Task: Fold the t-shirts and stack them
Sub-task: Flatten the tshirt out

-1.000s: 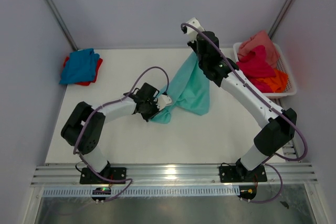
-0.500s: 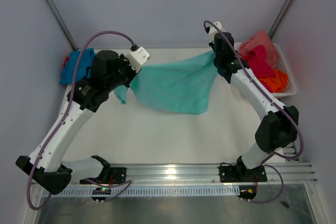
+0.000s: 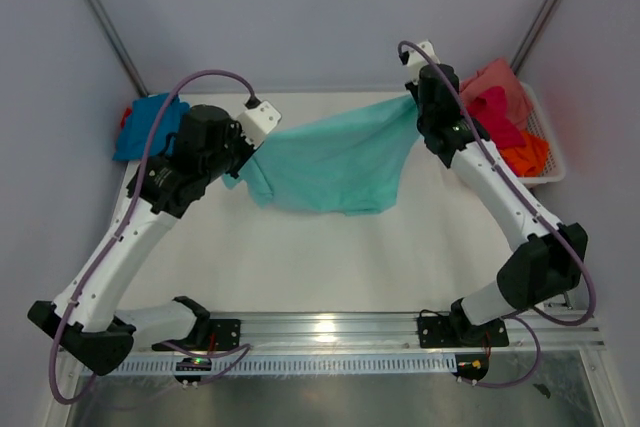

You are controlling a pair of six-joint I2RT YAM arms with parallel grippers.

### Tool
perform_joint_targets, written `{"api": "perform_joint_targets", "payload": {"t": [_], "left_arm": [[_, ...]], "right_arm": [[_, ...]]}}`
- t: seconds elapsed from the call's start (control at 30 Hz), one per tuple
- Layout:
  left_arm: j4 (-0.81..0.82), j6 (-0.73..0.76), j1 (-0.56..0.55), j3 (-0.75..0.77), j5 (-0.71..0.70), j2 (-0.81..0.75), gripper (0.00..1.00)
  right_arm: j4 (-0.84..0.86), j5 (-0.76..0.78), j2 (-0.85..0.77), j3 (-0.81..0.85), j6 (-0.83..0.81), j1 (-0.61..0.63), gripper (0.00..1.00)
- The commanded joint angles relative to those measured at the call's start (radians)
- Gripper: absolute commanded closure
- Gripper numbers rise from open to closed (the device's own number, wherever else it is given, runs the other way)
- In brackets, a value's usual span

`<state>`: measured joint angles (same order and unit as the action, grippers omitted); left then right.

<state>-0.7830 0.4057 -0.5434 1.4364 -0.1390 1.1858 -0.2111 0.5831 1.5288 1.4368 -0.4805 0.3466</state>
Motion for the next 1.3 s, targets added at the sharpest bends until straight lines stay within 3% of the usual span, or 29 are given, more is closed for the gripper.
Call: {"api": "perform_joint_targets", "payload": {"t": [0.0,0.23,0.37,0.43,0.67,0.8,0.97,1.07,1.27], "left_arm": [[-0.051,0.012,0.000,0.073,-0.010,-0.067,1.00],[-0.078,-0.021,0.002,0.139,0.087,-0.213,1.00],[-0.072,-0.004,0.002,0.137,0.040,-0.287,1.00],[-0.044,-0.001,0.003,0.105,0.027,-0.337,1.00],[-0.108,-0.030,0.048,0.101,0.190,-0.419,1.00],[-0.102,-0.025,0.051,0.078,0.193,-0.390,1.00],[-0.036,-0.013,0.051,-0.025,0.199,-0.335,1.00],[0.027,-0.002,0.051,-0.141,0.214,-0.301,1.00],[0.202,-0.021,0.051,-0.457,0.256,-0.209,1.00]], "right_arm": [[-0.089,-0.058,-0.178,0.062,0.080,-0.001,0.97],[-0.267,-0.236,-0.482,0.112,0.109,0.000,0.97],[-0.361,-0.386,-0.639,0.168,0.097,0.002,0.97],[-0.445,-0.436,-0.679,0.226,0.105,0.000,0.97],[-0.593,-0.779,-0.782,0.349,0.140,-0.063,0.97],[-0.551,-0.763,-0.759,0.268,0.166,-0.066,0.97],[-0.510,-0.609,-0.697,0.085,0.181,-0.064,0.97],[-0.511,-0.547,-0.624,-0.060,0.154,-0.066,0.97],[-0.332,-0.486,-0.495,-0.357,0.073,-0.064,0.97]]}}
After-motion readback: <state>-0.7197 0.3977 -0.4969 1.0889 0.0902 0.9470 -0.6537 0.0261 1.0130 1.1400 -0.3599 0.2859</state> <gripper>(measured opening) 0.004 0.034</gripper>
